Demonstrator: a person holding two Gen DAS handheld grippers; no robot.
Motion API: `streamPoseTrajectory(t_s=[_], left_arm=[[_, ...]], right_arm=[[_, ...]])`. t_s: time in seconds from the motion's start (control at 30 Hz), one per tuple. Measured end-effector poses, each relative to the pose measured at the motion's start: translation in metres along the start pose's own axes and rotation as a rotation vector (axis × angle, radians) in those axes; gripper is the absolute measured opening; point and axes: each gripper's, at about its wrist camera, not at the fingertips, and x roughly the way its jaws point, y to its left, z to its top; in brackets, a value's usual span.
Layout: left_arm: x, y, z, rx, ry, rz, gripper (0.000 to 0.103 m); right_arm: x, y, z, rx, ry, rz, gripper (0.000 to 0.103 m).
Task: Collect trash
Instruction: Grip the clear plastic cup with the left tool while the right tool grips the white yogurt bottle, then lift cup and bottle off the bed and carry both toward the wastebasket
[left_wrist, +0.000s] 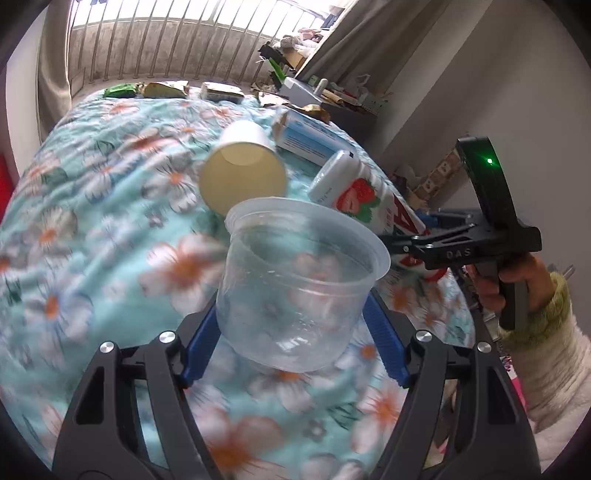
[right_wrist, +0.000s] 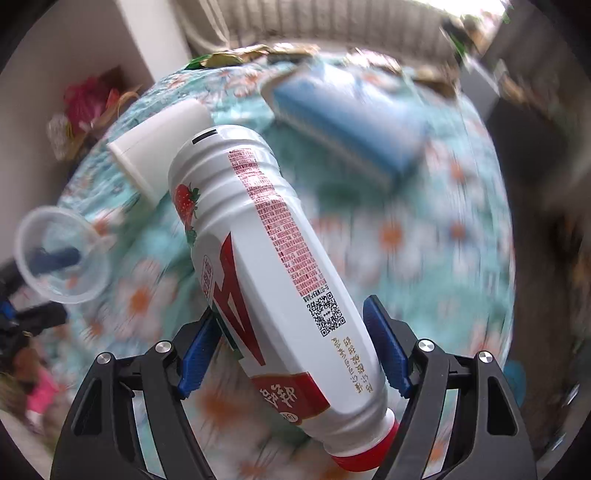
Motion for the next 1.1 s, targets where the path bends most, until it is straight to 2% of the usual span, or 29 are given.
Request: streamPoseTrajectory(t_s=[0.17, 0.27, 0.37, 0.43, 0.57, 0.77, 0.93, 1.1], left_arm=[[0.003, -0.025, -0.029, 0.035, 0.011, 0.017, 0.067], [0.007, -0.033, -0.041, 0.043, 0.029, 0.041, 0.067], [0.004, -0.036, -0.044, 0.054, 0.024, 0.056, 0.068], [0.001, -0.039, -0.044, 0.075, 0.021, 0.070, 0.076], [-0.006, -0.046, -0.041, 0.145, 0.007, 0.129, 0.079], [-0.003, -0.052, -0.038, 0.198, 0.028, 0.164, 0.081], [0.002, -0.049, -0.033, 0.159, 0.050, 0.167, 0.081], [0.011, -0.038, -0.027, 0.080, 0.066, 0.161, 0.079]], right_arm=[[-0.023, -0.014, -0.059, 0.146, -0.025, 0.034, 0.074], [-0.028, -0.015, -0.083, 0.210, -0.045, 0.062, 0.074], [-0.032, -0.013, -0.095, 0.217, -0.072, 0.037, 0.075], [-0.033, -0.009, -0.096, 0.203, -0.077, 0.014, 0.075], [-0.032, -0.002, -0.092, 0.170, -0.068, -0.016, 0.075], [-0.032, 0.007, -0.089, 0.101, -0.058, -0.045, 0.076], [-0.027, 0.008, -0.083, 0.075, -0.041, -0.045, 0.076], [-0.021, -0.001, -0.082, 0.117, -0.044, 0.001, 0.076]])
